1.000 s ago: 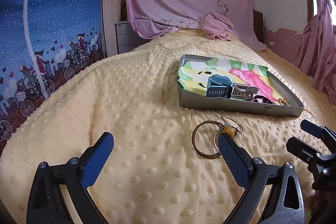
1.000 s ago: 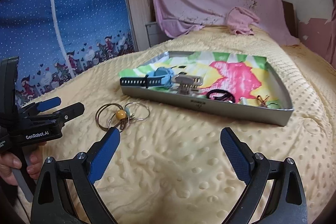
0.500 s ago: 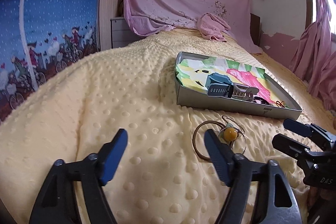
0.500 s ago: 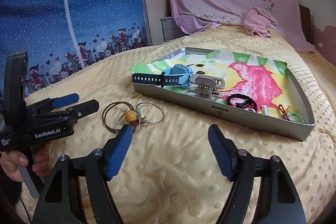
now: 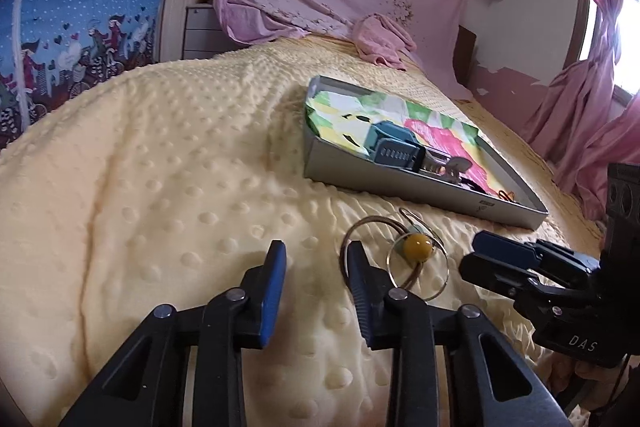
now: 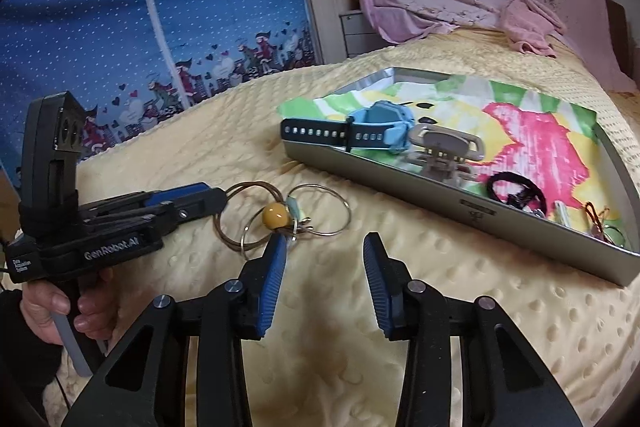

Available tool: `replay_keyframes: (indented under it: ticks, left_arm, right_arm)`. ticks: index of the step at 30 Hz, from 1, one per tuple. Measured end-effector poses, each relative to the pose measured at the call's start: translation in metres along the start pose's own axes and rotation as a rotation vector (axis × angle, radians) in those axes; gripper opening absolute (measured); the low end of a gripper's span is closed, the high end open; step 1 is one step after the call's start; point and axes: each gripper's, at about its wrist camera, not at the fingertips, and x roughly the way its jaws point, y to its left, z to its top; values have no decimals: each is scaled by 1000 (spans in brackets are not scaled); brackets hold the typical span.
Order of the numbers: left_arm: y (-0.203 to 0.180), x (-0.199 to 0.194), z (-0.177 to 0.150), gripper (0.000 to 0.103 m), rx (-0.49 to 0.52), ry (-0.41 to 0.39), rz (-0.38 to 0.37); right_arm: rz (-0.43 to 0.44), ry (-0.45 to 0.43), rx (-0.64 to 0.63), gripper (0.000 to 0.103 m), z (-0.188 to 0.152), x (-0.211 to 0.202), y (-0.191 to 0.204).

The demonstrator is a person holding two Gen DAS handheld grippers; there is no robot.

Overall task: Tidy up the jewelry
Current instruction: 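Grasp the brown cord with the left tool while the right tool grasps the bead keyring's silver ring, then carry the bead keyring into the tray and open both tools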

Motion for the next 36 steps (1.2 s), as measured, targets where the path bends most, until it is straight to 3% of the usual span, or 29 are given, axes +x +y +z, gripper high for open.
replay_keyframes:
  ticks: [3,8,10,14,15,22,29,36]
  left_arm:
    - [-3,4,-1,23,8,11,-12]
    - [-1,8,-1,18,-9,25,-34]
    - [0,10,-1,15,-16,28,-43]
    - [0,13,-1,11,-31,32,-60]
    - [0,14,-1,10,-32,33,-63]
    - [-7,13,-2,5,-1,24,-45]
    - [-17,5,-2,4,24,4,-7]
    - [-27,-5,-2,3,19,-2,-36]
  right_arm:
    - [15,7,-10,27,2,4,3]
    - [29,31,-27,26,4,13,8]
    - [35,42,-33,21,4,15,9]
    - [48,60,-31,20,5,23,10]
    - [49,63,-30,15,5,24,10]
    - [33,72,-30,5,3,26,12]
    - [-66,32,-10,2,1,14,10]
    - [-157,-35,53,2,1,-9,-2]
